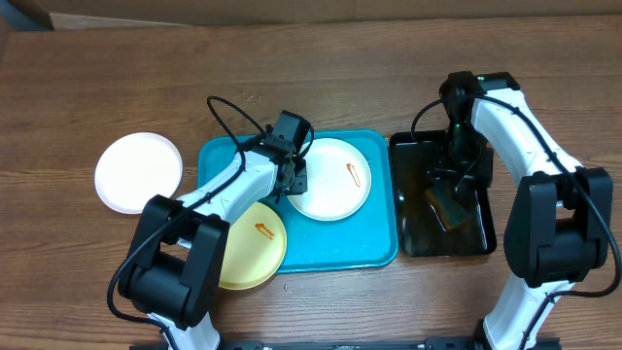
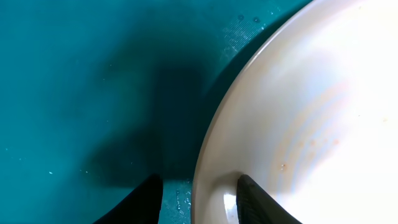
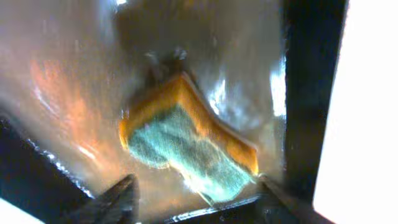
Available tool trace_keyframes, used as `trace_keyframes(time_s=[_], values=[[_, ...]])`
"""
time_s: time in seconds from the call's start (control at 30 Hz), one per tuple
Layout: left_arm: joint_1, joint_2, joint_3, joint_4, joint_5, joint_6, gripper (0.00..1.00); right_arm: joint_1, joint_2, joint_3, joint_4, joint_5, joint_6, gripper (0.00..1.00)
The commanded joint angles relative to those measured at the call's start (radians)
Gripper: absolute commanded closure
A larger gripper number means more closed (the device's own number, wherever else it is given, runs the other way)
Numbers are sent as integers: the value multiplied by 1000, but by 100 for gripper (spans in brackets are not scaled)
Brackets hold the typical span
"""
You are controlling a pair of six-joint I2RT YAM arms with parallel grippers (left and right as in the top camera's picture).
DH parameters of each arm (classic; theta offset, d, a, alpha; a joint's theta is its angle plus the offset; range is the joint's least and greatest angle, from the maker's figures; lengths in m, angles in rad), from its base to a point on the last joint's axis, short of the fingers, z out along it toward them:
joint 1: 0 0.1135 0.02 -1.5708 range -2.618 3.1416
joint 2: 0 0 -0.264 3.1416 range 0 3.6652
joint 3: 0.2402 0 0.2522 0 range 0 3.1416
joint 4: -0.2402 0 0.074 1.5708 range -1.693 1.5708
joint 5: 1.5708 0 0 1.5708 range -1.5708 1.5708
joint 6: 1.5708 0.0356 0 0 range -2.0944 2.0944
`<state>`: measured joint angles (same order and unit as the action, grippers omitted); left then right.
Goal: Clean dirty plates on tray and stack at the side
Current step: 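Rub the sponge in the black tray's water with the right gripper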
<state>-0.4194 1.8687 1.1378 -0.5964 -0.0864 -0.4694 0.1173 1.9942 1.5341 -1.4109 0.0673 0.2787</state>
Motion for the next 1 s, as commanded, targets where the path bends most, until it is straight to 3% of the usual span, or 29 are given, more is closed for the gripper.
trace_keyframes(time_s=[0.0, 0.2, 0.53, 0.73, 0.97], values=[[-6, 14, -6, 2, 5, -6, 59, -6, -19, -40, 39, 28, 3, 51], [-6, 14, -6, 2, 5, -3, 59, -6, -19, -129, 94, -3, 6, 51], [-6, 14, -6, 2, 5, -3, 59, -11, -19, -118, 80, -318, -29, 50], [-6, 14, -6, 2, 5, -3, 58, -48, -31, -24, 5, -232, -60, 45], [-6, 14, -6, 2, 5, -3, 58, -45, -32, -66, 8, -145, -53, 41]])
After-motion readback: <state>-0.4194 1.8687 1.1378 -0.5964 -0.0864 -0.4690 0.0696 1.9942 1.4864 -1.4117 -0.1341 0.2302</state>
